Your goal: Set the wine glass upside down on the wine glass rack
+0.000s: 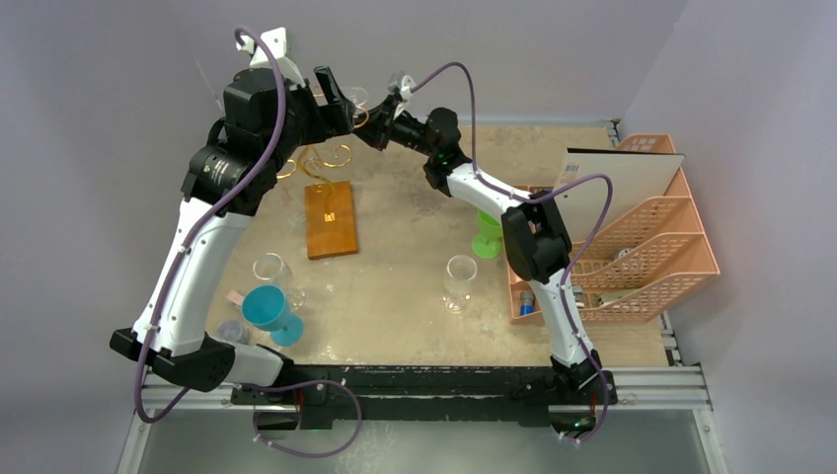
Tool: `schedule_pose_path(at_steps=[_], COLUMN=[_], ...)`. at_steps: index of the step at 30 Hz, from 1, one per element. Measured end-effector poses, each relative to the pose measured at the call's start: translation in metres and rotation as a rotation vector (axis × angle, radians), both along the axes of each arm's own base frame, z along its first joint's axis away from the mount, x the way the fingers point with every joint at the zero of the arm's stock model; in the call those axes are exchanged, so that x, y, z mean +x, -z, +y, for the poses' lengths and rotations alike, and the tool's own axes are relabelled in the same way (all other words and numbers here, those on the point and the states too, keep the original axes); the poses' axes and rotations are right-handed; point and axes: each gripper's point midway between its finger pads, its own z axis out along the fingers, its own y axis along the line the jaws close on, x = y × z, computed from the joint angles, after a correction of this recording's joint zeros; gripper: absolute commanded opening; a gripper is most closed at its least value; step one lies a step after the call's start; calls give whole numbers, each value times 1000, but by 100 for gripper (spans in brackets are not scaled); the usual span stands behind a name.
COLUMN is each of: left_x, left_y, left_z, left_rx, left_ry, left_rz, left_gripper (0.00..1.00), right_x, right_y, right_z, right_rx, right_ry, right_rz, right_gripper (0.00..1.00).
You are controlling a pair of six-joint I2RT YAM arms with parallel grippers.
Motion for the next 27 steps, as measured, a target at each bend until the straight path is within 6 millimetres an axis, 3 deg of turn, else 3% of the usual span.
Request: schedule_pose_path(at_steps=[16, 27], left_x=[0, 1], left_y=[0, 0], left_z=[0, 2], left_rx=[2, 1], left_ry=[0, -4], left_rz=[1, 1], left_gripper=[79, 79], right_x=[-28, -36], right_y=[10, 11], right_z=[13, 7], right_rx=[-50, -1], right_ry=[-130, -128], right_rz=[-18, -17], right_gripper=[0, 0])
